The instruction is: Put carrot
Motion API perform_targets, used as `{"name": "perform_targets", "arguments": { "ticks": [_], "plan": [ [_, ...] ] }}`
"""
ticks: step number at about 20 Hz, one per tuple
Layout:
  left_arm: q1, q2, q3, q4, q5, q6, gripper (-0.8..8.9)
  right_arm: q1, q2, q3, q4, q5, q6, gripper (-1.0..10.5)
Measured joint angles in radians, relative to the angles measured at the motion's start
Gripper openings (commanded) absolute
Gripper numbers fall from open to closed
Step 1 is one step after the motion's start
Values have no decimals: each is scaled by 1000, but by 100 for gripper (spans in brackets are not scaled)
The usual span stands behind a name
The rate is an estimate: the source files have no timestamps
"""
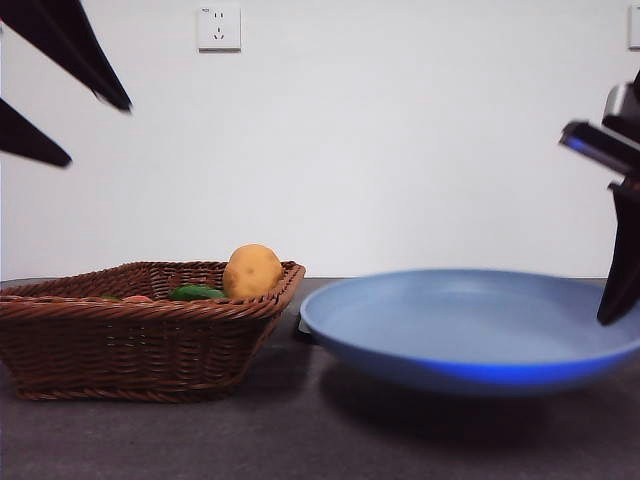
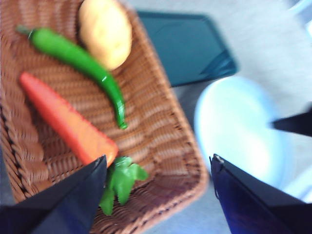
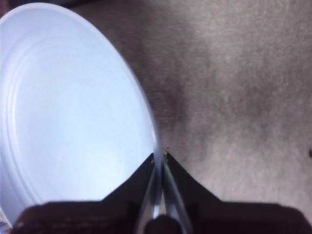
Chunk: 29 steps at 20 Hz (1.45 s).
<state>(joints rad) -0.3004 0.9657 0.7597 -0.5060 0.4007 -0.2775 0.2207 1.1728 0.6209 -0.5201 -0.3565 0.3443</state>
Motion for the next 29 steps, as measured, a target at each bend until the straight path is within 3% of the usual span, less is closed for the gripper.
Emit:
{"name": "perform_targets", "arguments": {
  "ticks": [4,9,14,19,24,29],
  "plan": [
    [-106,161,76,-65,-240,-31,373,0,-71,0,-3,0,0,3],
    [-158,425,248,-153,-345,-37,373,0,-75,0,-7,1,0,3],
    [-161,642,359,-206,-373,-38,373,0,-75,0,-8,0,-1,3],
    [-161,719,364,-201,-383,-43,365,0,-75,0,-8,0,-12,3],
    [-161,728,365,-151,-395,-35,131,0,-75,0,-8,1,-19,3],
    [-162,728,364,-65,-399,43,122,0,-75,0,-1,1,-19,3]
  ]
}}
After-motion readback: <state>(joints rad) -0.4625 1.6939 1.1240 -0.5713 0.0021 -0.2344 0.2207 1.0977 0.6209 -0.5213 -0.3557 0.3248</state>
